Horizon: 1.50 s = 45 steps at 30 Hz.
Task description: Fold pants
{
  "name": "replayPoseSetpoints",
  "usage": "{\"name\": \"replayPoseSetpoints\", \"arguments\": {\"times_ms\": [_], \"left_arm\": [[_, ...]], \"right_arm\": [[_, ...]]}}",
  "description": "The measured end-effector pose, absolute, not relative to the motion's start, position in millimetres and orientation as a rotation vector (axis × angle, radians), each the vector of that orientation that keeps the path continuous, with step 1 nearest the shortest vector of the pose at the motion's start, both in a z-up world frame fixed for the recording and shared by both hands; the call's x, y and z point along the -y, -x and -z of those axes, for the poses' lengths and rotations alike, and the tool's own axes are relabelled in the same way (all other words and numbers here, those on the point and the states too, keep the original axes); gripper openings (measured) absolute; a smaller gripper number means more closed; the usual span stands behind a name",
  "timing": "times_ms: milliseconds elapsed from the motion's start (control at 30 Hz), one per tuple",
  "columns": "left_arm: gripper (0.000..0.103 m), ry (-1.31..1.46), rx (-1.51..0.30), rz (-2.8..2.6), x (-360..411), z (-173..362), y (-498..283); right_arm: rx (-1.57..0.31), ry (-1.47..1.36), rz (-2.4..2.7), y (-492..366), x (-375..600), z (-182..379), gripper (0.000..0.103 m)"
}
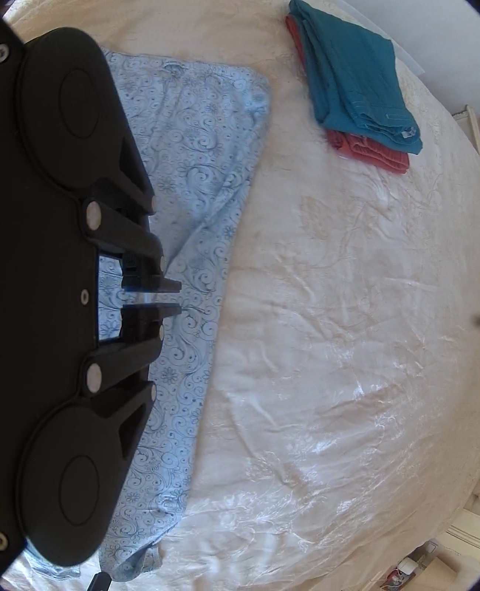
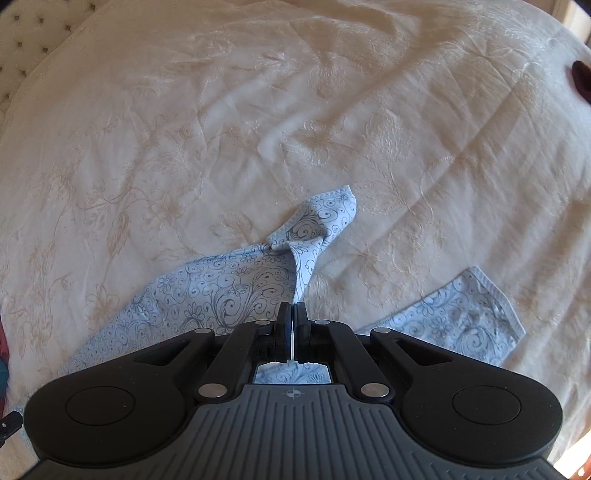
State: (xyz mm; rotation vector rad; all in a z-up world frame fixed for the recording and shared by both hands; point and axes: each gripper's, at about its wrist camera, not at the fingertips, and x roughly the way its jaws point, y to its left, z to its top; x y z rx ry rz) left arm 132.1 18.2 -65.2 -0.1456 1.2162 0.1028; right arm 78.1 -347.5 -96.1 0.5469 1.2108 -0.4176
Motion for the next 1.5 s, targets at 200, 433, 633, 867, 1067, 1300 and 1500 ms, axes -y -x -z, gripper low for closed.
{"name": "replayPoseSetpoints", "arguments": {"times_ms": [200,433,633,867,1067,1300,1500], "left_arm": [[0.035,0.157,-1.28,-0.149,-25.6,88.9,-105.8],[0.048,0.145,-1.299,-0.147,-25.3,102.5,-98.9],[0.053,0.137,-1.313,-0.145,-26.3,116.8,-111.7],[0.055,0.184,-1.326,-0.156,-37.9,127.4,-127.0],[0.059,0.241,-1.307,-0.187,-56.4,132.3,-149.1],[0.059,0.302,-1.316,-0.249,-82.8,147.6,-178.2],[0.056,0.267,-1.356,-0.278,-92.3,164.2,-196.7]], "right_arm": [[-1.291,-0.505,0.423,-48.5,340.1,121.4,0.003],[-1.198,-0.406,0.415,-51.4,342.2,108.0,0.014],[-1.168,-0.266,0.355,-87.2,320.1,120.1,0.024],[-1.24,-0.097,0.409,-105.3,314.1,151.5,0.006],[-1.183,-0.229,0.5,-87.6,353.5,133.1,0.0],[-1.173,-0.319,0.549,-82.4,378.1,132.2,0.0],[-1.124,-0.439,0.501,-73.9,387.1,126.9,0.002]]}}
